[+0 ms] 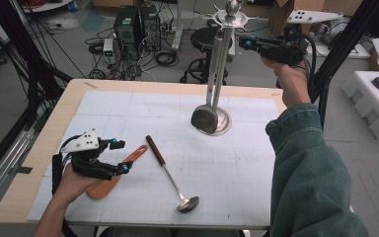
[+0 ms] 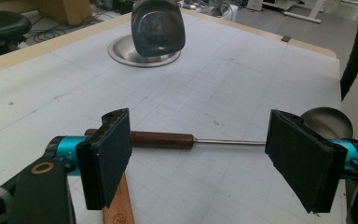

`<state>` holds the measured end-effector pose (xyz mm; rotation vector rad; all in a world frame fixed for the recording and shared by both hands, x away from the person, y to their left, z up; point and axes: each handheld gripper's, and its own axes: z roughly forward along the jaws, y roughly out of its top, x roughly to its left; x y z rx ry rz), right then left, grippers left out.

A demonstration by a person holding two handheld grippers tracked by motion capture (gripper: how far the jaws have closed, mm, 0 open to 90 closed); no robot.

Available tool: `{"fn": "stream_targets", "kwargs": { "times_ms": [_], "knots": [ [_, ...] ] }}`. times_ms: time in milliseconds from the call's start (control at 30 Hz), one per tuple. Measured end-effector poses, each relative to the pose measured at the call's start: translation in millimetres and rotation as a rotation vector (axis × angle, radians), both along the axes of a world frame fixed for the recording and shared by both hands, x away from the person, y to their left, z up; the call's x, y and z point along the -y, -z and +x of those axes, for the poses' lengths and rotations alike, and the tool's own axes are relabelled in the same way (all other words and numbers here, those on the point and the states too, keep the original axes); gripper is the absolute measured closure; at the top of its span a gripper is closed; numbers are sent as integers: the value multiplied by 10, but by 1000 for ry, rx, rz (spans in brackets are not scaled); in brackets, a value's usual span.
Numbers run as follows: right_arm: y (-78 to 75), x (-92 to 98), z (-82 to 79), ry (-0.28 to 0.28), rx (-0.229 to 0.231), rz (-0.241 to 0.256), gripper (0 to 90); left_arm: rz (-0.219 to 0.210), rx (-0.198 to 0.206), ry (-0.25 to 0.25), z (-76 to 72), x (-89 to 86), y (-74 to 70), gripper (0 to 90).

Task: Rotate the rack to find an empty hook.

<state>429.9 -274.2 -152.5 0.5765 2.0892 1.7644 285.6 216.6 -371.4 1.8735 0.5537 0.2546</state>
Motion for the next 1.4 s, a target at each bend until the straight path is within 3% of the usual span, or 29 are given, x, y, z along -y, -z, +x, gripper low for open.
{"fn": "stream_targets", "kwargs": {
  "times_ms": [300, 767, 1400],
  "knots": [
    [-4, 144, 44, 15, 3, 32, 900, 2, -1, 3, -4, 3, 0, 231],
    [-11, 210, 100, 43, 7, 36, 900, 0, -3, 3, 0, 0, 2, 232],
    [-55, 106, 79, 32, 16, 8, 900, -2, 1, 0, 4, -11, 0, 232]
  ]
}}
